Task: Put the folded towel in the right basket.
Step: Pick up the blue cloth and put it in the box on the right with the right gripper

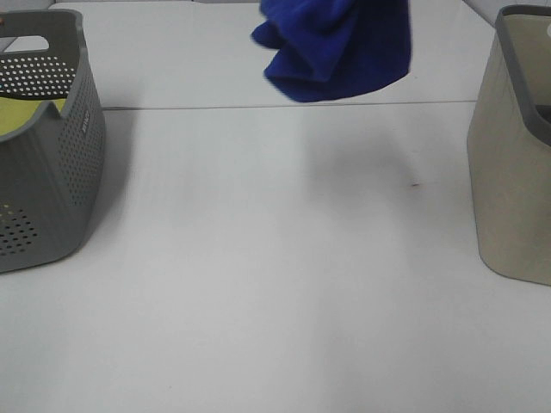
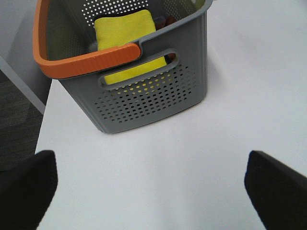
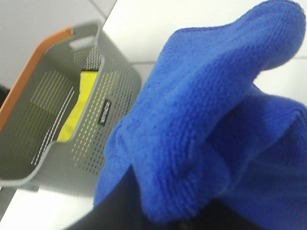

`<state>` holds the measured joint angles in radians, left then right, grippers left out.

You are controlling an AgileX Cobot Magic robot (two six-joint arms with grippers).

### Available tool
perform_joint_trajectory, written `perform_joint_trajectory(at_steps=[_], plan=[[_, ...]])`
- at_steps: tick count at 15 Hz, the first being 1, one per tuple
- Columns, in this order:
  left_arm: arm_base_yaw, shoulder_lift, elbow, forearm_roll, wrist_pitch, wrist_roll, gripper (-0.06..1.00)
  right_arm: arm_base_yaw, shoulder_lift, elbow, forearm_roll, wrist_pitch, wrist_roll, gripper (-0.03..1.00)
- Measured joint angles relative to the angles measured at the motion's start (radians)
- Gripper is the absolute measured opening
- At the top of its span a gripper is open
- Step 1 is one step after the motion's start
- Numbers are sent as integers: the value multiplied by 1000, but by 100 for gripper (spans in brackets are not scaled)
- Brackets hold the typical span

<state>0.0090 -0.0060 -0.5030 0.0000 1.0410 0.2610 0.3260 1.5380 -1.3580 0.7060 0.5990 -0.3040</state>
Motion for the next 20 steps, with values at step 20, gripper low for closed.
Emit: perform_joint_trajectory(at_steps=[20], plan=[[0,0,0,0,0,0,99,-691,67,193,146,-6,51,10]])
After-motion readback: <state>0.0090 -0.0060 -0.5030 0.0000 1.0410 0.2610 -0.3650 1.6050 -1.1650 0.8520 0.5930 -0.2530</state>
